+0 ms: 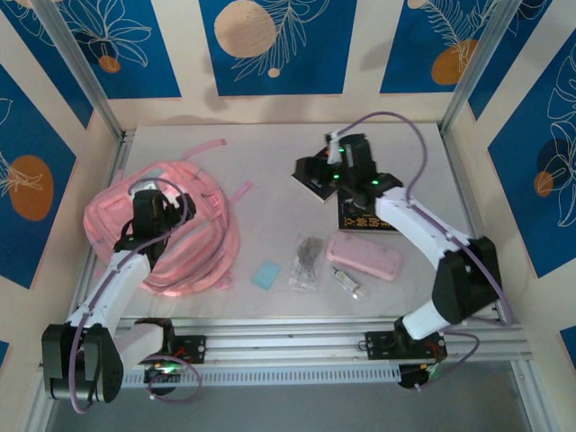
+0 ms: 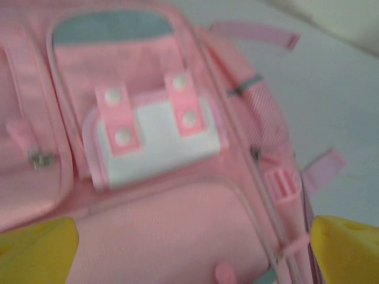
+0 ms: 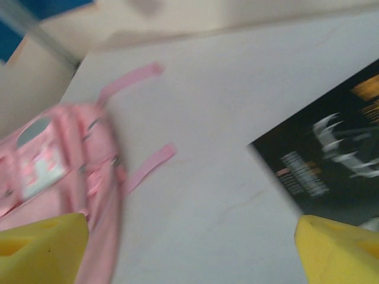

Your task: Pack books, pencil case, and school supplies into a backpack

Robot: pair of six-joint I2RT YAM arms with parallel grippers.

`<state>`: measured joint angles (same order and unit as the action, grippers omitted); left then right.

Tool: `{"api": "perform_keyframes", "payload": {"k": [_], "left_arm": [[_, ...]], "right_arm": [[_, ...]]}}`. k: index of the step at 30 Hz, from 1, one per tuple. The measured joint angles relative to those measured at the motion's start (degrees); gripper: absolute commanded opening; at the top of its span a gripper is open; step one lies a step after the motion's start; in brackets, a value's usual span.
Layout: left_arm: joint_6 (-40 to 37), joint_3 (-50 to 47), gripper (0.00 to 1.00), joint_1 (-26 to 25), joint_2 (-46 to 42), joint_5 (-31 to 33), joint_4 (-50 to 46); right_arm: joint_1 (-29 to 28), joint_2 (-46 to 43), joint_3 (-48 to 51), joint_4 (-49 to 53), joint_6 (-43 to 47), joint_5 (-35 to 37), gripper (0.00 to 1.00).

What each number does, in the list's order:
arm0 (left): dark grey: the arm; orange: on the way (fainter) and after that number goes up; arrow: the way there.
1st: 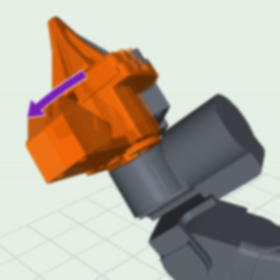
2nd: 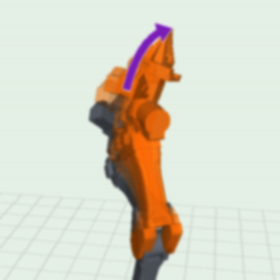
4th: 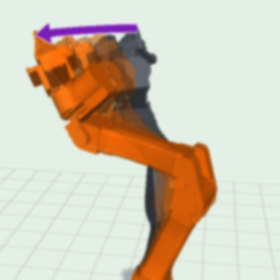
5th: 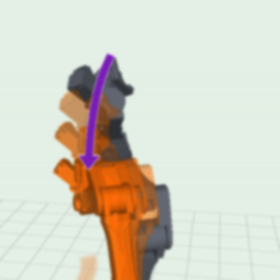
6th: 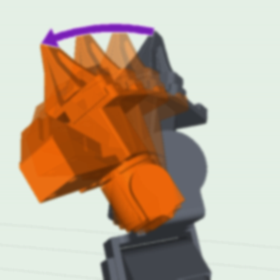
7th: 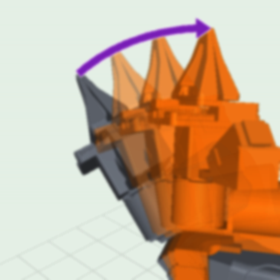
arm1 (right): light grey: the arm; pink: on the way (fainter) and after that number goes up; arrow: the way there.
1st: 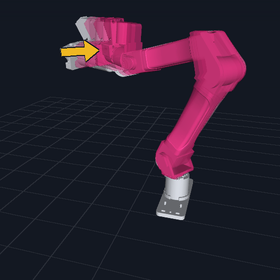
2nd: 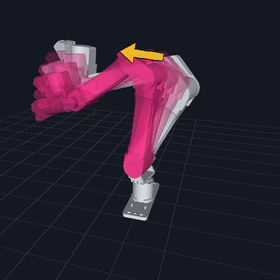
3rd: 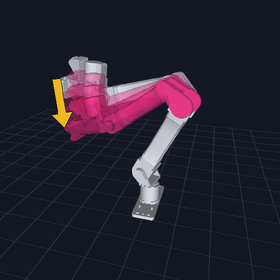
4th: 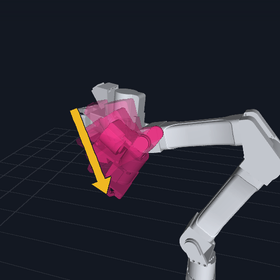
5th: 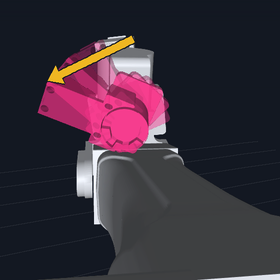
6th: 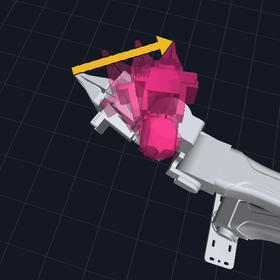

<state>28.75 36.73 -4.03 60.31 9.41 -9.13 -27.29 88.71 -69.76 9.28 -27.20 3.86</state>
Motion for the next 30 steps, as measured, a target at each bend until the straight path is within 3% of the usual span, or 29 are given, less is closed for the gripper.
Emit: {"api": "perform_keyframes", "payload": {"k": [8,17,19,21,25,26,30], "left_arm": [[5.57,-5.79,1.0,-0.2,-5.64,-5.07,-9.64],[6.84,-8.07,1.0,-0.26,-8.07,-6.16,-13.86],[6.97,-8.72,1.0,-0.26,-7.82,-6.4,-13.88],[7.19,-9.22,1.0,-0.28,-7.21,-6.49,-13.62],[7.41,-9.62,1.0,-0.26,-5.55,-6.47,-12.28],[7.41,-9.7,1.0,-0.28,-5.05,-6.47,-11.87],[7.8,-10.01,1.0,-0.28,-0.44,-6.8,-8.2]], "right_arm": [[-9.35,19.32,-7.32,0.33,-7.56,-11.13,0.75],[-15.69,35.04,-17.7,-2.67,-14.45,-16.13,0.7],[-16.7,37.97,-20.72,-2.69,-15.65,-16.55,0.65],[-17.35,40.57,-23.5,-2.82,-16.81,-17.11,0.54],[-17.64,43.78,-26.14,-2.91,-18.71,-18.58,0.05],[-17.4,43.8,-26.12,-2.82,-19.04,-18.99,0.0],[-16.0,41.48,-21.53,-6.6,-19.34,-20.39,0.0]]}}
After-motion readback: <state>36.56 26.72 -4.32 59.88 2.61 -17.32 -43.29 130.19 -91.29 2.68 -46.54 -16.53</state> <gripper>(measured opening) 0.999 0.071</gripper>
